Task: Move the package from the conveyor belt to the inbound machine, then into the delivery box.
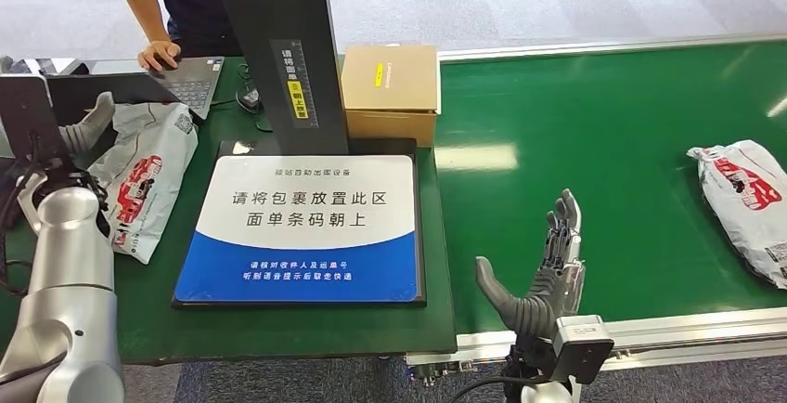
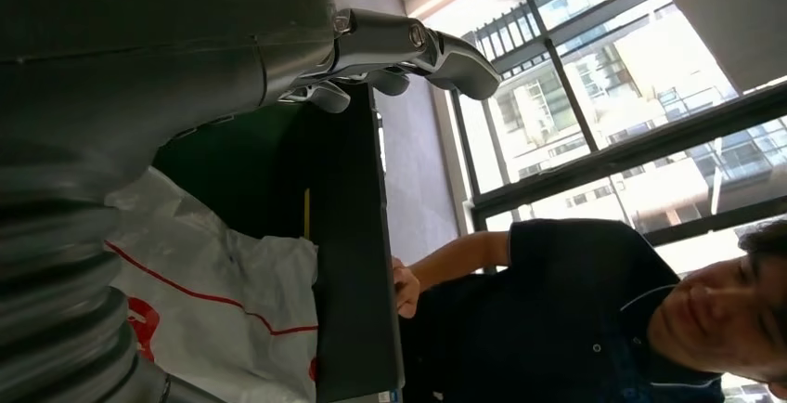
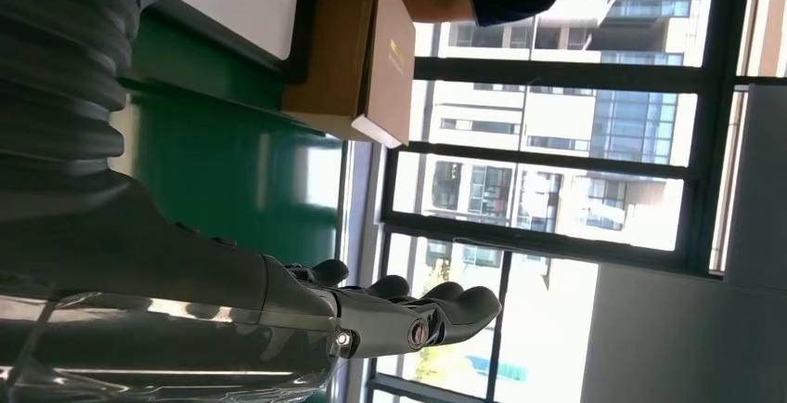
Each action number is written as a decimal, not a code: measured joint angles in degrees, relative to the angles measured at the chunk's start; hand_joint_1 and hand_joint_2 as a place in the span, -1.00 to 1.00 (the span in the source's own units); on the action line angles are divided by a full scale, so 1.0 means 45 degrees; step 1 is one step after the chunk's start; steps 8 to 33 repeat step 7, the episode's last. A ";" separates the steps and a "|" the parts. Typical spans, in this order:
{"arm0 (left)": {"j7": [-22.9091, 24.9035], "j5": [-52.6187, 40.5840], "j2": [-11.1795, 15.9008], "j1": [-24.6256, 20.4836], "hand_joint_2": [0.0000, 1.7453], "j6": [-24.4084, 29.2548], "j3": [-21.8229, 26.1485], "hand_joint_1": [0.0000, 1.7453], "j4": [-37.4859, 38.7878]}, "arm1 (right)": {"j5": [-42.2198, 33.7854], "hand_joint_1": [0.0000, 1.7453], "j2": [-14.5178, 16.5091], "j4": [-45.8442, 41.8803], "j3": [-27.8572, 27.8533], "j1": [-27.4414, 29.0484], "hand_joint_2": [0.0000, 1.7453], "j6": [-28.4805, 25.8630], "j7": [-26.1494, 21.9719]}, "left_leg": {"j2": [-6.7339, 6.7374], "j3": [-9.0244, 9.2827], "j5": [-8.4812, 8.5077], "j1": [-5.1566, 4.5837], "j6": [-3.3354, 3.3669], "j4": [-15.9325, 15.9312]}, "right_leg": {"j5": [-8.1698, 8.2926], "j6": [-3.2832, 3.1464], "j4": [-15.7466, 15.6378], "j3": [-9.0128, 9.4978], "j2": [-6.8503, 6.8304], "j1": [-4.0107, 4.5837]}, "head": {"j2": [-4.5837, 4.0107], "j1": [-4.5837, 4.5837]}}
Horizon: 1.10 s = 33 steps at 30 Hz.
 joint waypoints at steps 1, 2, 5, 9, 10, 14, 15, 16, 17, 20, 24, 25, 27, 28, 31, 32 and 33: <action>0.0001 0.0083 -0.0038 0.0100 1.00 0.0000 -0.0075 -1.00 -0.0139 | 0.0000 -1.00 0.0004 0.0000 -0.0026 0.0010 1.00 0.0021 -0.0005 | 0.0011 0.0002 0.0000 0.0000 0.0001 0.0001 | 0.0004 -0.0001 0.0000 -0.0003 0.0009 0.0000 | 0.0000 0.0000; 0.0005 0.0141 -0.0058 0.0178 1.00 0.0000 -0.0145 -1.00 -0.0270 | 0.0000 -1.00 0.0006 0.0000 -0.0049 0.0017 1.00 0.0040 -0.0010 | 0.0011 0.0004 0.0000 -0.0001 0.0001 0.0002 | 0.0005 0.0000 -0.0001 -0.0004 0.0009 0.0000 | 0.0000 -0.0003; 0.0030 0.0220 -0.0085 0.0329 1.00 -0.0015 -0.0317 -1.00 -0.0538 | 0.0000 -1.00 0.0012 0.0000 -0.0087 0.0021 1.00 0.0057 -0.0019 | -0.0007 0.0003 0.0002 0.0001 0.0001 0.0001 | 0.0003 -0.0001 0.0000 -0.0003 -0.0002 0.0003 | 0.0000 -0.0004; 0.0049 0.0254 -0.0092 0.0365 1.00 -0.0029 -0.0368 -1.00 -0.0614 | 0.0000 -1.00 0.0014 0.0000 -0.0102 0.0022 1.00 0.0048 -0.0022 | -0.0010 0.0004 0.0003 0.0002 0.0000 0.0000 | 0.0003 -0.0001 0.0001 -0.0003 -0.0002 0.0004 | 0.0000 -0.0004; 0.0049 0.0254 -0.0092 0.0365 1.00 -0.0029 -0.0368 -1.00 -0.0614 | 0.0000 -1.00 0.0014 0.0000 -0.0102 0.0022 1.00 0.0048 -0.0022 | -0.0010 0.0004 0.0003 0.0002 0.0000 0.0000 | 0.0003 -0.0001 0.0001 -0.0003 -0.0002 0.0004 | 0.0000 -0.0004; 0.0049 0.0254 -0.0092 0.0365 1.00 -0.0029 -0.0368 -1.00 -0.0614 | 0.0000 -1.00 0.0014 0.0000 -0.0102 0.0022 1.00 0.0048 -0.0022 | -0.0010 0.0004 0.0003 0.0002 0.0000 0.0000 | 0.0003 -0.0001 0.0001 -0.0003 -0.0002 0.0004 | 0.0000 -0.0004; 0.0049 0.0254 -0.0092 0.0365 1.00 -0.0029 -0.0368 -1.00 -0.0614 | 0.0000 -1.00 0.0014 0.0000 -0.0102 0.0022 1.00 0.0048 -0.0022 | -0.0010 0.0004 0.0003 0.0002 0.0000 0.0000 | 0.0003 -0.0001 0.0001 -0.0003 -0.0002 0.0004 | 0.0000 -0.0004; 0.0049 0.0254 -0.0092 0.0365 1.00 -0.0029 -0.0368 -1.00 -0.0614 | 0.0000 -1.00 0.0014 0.0000 -0.0102 0.0022 1.00 0.0048 -0.0022 | -0.0010 0.0004 0.0003 0.0002 0.0000 0.0000 | 0.0003 -0.0001 0.0001 -0.0003 -0.0002 0.0004 | 0.0000 -0.0004; 0.0049 0.0254 -0.0092 0.0365 1.00 -0.0029 -0.0368 -1.00 -0.0614 | 0.0000 -1.00 0.0014 0.0000 -0.0102 0.0022 1.00 0.0048 -0.0022 | -0.0010 0.0004 0.0003 0.0002 0.0000 0.0000 | 0.0003 -0.0001 0.0001 -0.0003 -0.0002 0.0004 | 0.0000 -0.0004; 0.0049 0.0254 -0.0092 0.0365 1.00 -0.0029 -0.0368 -1.00 -0.0614 | 0.0000 -1.00 0.0014 0.0000 -0.0102 0.0022 1.00 0.0048 -0.0022 | -0.0010 0.0004 0.0003 0.0002 0.0000 0.0000 | 0.0003 -0.0001 0.0001 -0.0003 -0.0002 0.0004 | 0.0000 -0.0004; 0.0049 0.0254 -0.0092 0.0365 1.00 -0.0029 -0.0368 -1.00 -0.0614 | 0.0000 -1.00 0.0014 0.0000 -0.0102 0.0022 1.00 0.0048 -0.0022 | -0.0010 0.0004 0.0003 0.0002 0.0000 0.0000 | 0.0003 -0.0001 0.0001 -0.0003 -0.0002 0.0004 | 0.0000 -0.0004; 0.0049 0.0254 -0.0092 0.0365 1.00 -0.0029 -0.0368 -1.00 -0.0614 | 0.0000 -1.00 0.0014 0.0000 -0.0102 0.0022 1.00 0.0048 -0.0022 | -0.0010 0.0004 0.0003 0.0002 0.0000 0.0000 | 0.0003 -0.0001 0.0001 -0.0003 -0.0002 0.0004 | 0.0000 -0.0004; 0.0049 0.0254 -0.0092 0.0365 1.00 -0.0029 -0.0368 -1.00 -0.0614 | 0.0000 -1.00 0.0014 0.0000 -0.0102 0.0022 1.00 0.0048 -0.0022 | -0.0010 0.0004 0.0003 0.0002 0.0000 0.0000 | 0.0003 -0.0001 0.0001 -0.0003 -0.0002 0.0004 | 0.0000 -0.0004; 0.0049 0.0254 -0.0092 0.0365 1.00 -0.0029 -0.0368 -1.00 -0.0614 | 0.0000 -1.00 0.0014 0.0000 -0.0102 0.0022 1.00 0.0048 -0.0022 | -0.0010 0.0004 0.0003 0.0002 0.0000 0.0000 | 0.0003 -0.0001 0.0001 -0.0003 -0.0002 0.0004 | 0.0000 -0.0004; 0.0049 0.0254 -0.0092 0.0365 1.00 -0.0029 -0.0368 -1.00 -0.0614 | 0.0000 -1.00 0.0014 0.0000 -0.0102 0.0022 1.00 0.0048 -0.0022 | -0.0010 0.0004 0.0003 0.0002 0.0000 0.0000 | 0.0003 -0.0001 0.0001 -0.0003 -0.0002 0.0004 | 0.0000 -0.0004; 0.0049 0.0254 -0.0092 0.0365 1.00 -0.0029 -0.0368 -1.00 -0.0614 | 0.0000 -1.00 0.0014 0.0000 -0.0102 0.0022 1.00 0.0048 -0.0022 | -0.0010 0.0004 0.0003 0.0002 0.0000 0.0000 | 0.0003 -0.0001 0.0001 -0.0003 -0.0002 0.0004 | 0.0000 -0.0004; 0.0049 0.0254 -0.0092 0.0365 1.00 -0.0029 -0.0368 -1.00 -0.0614 | 0.0000 -1.00 0.0014 0.0000 -0.0102 0.0022 1.00 0.0048 -0.0022 | -0.0010 0.0004 0.0003 0.0002 0.0000 0.0000 | 0.0003 -0.0001 0.0001 -0.0003 -0.0002 0.0004 | 0.0000 -0.0004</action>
